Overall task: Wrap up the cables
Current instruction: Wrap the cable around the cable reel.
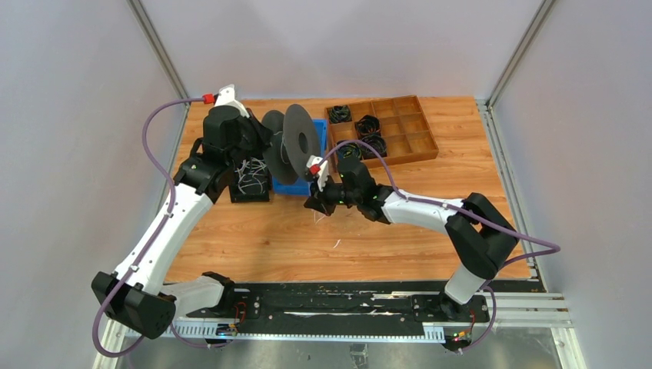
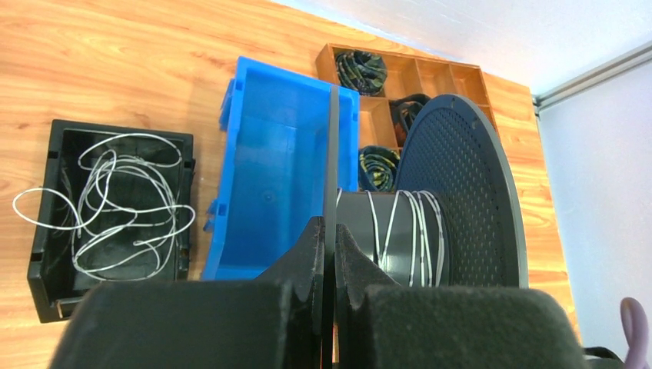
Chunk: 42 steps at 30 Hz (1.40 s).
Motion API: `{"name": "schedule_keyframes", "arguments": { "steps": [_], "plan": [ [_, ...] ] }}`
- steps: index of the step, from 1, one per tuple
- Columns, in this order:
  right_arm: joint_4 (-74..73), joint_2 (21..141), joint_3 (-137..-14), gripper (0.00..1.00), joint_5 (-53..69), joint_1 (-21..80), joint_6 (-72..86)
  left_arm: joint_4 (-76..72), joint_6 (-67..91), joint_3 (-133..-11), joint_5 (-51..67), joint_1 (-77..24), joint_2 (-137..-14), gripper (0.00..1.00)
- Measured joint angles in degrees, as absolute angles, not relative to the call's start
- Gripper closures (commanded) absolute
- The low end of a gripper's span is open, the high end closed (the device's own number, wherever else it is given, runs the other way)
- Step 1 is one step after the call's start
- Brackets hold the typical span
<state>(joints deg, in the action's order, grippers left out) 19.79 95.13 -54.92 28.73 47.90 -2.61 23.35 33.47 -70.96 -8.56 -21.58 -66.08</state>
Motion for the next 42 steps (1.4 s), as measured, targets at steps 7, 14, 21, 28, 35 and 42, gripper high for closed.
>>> {"name": "schedule_keyframes", "arguments": {
  "steps": [7,14,21,28,35,42],
  "plan": [
    [17.45,95.13,-57.12,0.99,28.95,49.69,-3.22,24.49,33.39,-70.96,-10.83,-21.56,-66.39,1.0],
    [12.86,95.13,-61.04,0.97,32.25,51.03,-4.62,25.06,32.91,-70.96,-12.95,-21.58,-66.46,1.0],
    [8.23,95.13,-64.18,0.95,36.38,52.14,-6.17,25.06,31.97,-70.96,-13.93,-21.56,-66.72,1.0],
    [3.79,94.91,-65.89,0.93,39.55,52.53,-8.84,24.62,31.53,-70.96,-14.52,-21.58,-66.72,1.0],
    [-0.12,93.56,-66.19,0.91,42.87,52.71,-11.68,24.53,31.48,-70.96,-14.39,-21.63,-66.72,1.0],
    [-2.37,92.23,-66.22,0.86,46.22,52.8,-13.85,24.49,31.24,-70.96,-14.41,-21.63,-66.7,1.0]
  ]
}}
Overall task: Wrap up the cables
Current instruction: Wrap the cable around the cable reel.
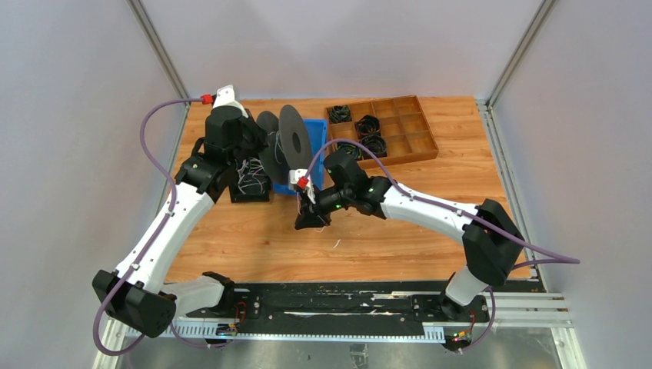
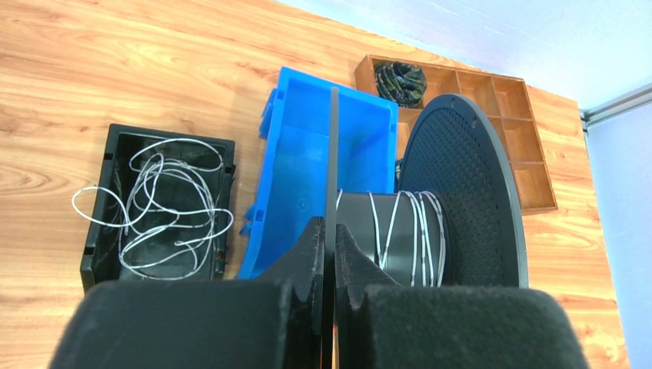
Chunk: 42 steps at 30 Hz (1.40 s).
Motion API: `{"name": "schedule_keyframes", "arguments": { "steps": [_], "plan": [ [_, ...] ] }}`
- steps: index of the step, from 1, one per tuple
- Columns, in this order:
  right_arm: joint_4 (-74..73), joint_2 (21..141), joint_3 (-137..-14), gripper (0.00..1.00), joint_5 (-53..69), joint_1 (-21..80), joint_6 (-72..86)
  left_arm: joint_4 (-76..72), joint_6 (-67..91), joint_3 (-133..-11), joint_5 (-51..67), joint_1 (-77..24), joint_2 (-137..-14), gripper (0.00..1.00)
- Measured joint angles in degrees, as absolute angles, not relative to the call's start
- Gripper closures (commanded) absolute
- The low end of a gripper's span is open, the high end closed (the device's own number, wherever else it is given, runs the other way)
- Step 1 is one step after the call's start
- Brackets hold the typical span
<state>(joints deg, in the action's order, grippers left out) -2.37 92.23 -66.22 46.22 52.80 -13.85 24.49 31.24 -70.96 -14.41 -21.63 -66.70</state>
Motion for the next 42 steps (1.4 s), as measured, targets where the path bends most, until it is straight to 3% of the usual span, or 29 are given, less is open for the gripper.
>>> {"name": "schedule_keyframes", "arguments": {
  "steps": [8,22,42],
  "plan": [
    [-5.74,92.12,-67.33,0.85,48.95,53.43,-16.73,24.47,30.57,-70.96,-14.41,-21.63,-66.7,1.0],
    [-12.8,90.85,-70.54,0.71,48.86,54.15,-22.15,24.18,30.37,-70.94,-14.39,-21.89,-66.52,1.0],
    [-25.36,92.55,-91.53,0.83,40.49,54.17,-18.63,17.28,19.2,-68.97,-17.12,-28.62,-65.71,1.0]
  ]
}}
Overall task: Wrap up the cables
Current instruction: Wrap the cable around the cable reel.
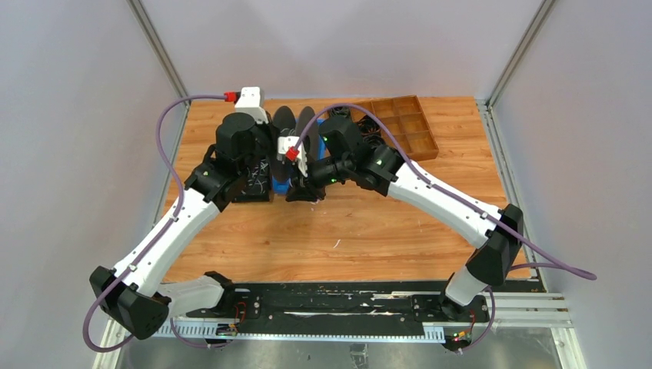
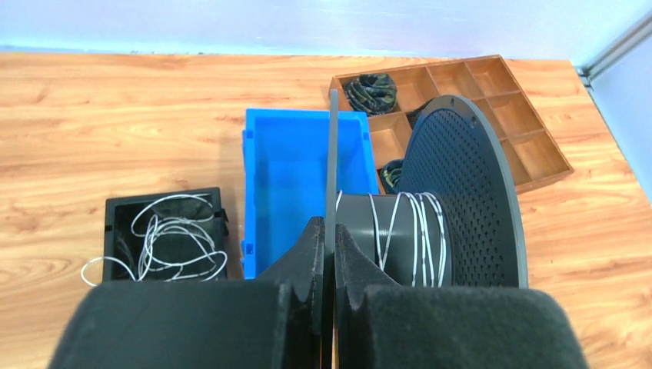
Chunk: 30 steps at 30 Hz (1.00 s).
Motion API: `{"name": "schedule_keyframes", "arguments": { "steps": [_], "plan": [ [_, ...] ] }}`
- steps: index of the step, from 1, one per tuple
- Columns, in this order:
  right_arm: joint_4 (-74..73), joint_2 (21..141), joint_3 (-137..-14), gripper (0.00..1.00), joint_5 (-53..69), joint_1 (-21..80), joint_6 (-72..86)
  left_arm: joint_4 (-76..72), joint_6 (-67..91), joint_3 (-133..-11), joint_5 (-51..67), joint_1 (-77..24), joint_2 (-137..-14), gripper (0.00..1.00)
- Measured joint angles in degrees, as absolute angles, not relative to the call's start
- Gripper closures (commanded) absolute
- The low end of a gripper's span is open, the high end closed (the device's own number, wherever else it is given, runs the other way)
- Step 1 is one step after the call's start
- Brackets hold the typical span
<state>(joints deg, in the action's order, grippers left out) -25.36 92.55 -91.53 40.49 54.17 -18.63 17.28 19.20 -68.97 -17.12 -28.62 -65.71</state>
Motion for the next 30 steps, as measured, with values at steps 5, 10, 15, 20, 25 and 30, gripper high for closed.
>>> {"name": "schedule_keyframes", "arguments": {
  "steps": [5,10,15,20,25,30],
  "plan": [
    [-27.79,92.73,-94.85,0.84,36.77,54.13,-18.24,14.83,14.79,-67.59,-17.34,-31.14,-65.3,1.0],
    [-29.85,92.73,-96.95,0.84,33.93,53.69,-18.02,13.39,12.1,-66.67,-16.78,-31.68,-65.01,1.0],
    [-31.48,92.73,-99.02,0.84,31.9,52.97,-18.13,12.21,9.43,-66.63,-15.99,-33.28,-65.01,1.0],
    [-32.03,92.73,-99.98,0.85,29.74,52.07,-19.22,11.55,8.05,-66.15,-14.63,-33.71,-65.01,1.0],
    [-34.11,92.73,-101.89,0.85,26.15,51.51,-20.97,11.4,7.22,-65.71,-13.96,-33.93,-65.01,1.0],
    [-36.16,92.64,-103.9,0.85,22.04,51.27,-23.2,9.89,6.31,-65.71,-13.39,-33.95,-64.97,1.0]
  ]
}}
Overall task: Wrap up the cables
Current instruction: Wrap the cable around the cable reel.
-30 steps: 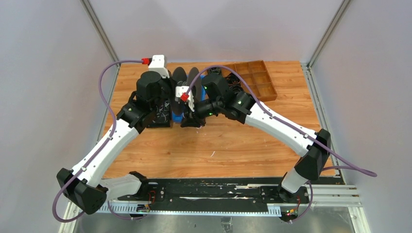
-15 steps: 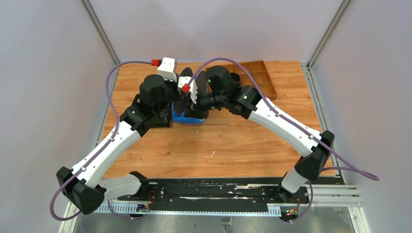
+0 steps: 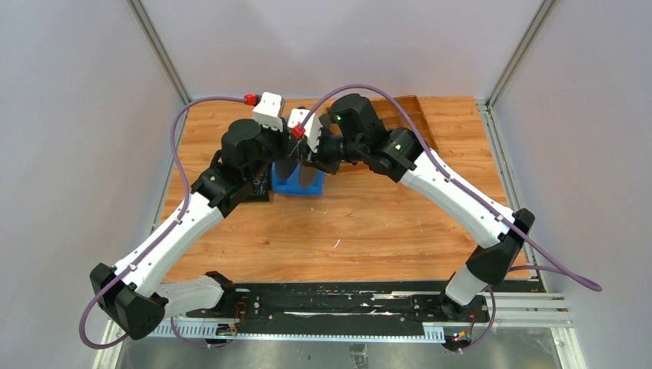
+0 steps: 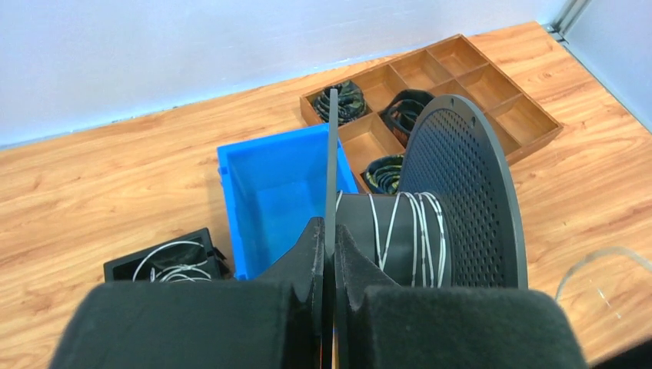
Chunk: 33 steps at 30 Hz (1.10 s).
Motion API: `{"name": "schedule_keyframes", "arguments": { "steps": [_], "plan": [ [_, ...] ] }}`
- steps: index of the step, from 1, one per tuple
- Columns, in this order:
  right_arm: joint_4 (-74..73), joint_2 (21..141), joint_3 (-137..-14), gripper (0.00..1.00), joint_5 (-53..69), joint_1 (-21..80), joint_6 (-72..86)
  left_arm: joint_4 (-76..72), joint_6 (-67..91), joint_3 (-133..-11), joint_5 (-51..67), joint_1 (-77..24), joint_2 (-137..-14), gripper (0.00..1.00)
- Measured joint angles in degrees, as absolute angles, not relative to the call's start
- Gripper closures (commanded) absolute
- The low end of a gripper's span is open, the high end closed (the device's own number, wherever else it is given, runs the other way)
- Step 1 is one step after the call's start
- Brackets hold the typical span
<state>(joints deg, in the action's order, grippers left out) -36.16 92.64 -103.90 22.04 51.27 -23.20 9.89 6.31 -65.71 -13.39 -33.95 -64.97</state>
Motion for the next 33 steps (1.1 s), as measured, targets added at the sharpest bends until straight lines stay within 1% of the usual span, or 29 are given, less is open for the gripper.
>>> {"name": "schedule_keyframes", "arguments": {
  "steps": [6,18,28,33],
  "plan": [
    [-37.1,92.64,-105.27,0.84,16.19,49.54,-25.91,9.78,5.32,-65.43,-11.57,-34.46,-64.97,1.0],
    [-37.34,92.6,-106.32,0.83,10.2,48.47,-31.09,9.5,4.38,-64.79,-10.15,-34.74,-64.97,1.0],
    [-37.21,92.6,-106.78,0.79,10.0,44.84,-33.41,9.47,4.19,-64.77,-8.03,-35.03,-64.97,1.0],
    [-37.43,92.82,-107.44,0.8,10.46,44.12,-36.14,8.64,3.6,-64.12,-7.29,-35.03,-64.97,1.0]
  ]
}}
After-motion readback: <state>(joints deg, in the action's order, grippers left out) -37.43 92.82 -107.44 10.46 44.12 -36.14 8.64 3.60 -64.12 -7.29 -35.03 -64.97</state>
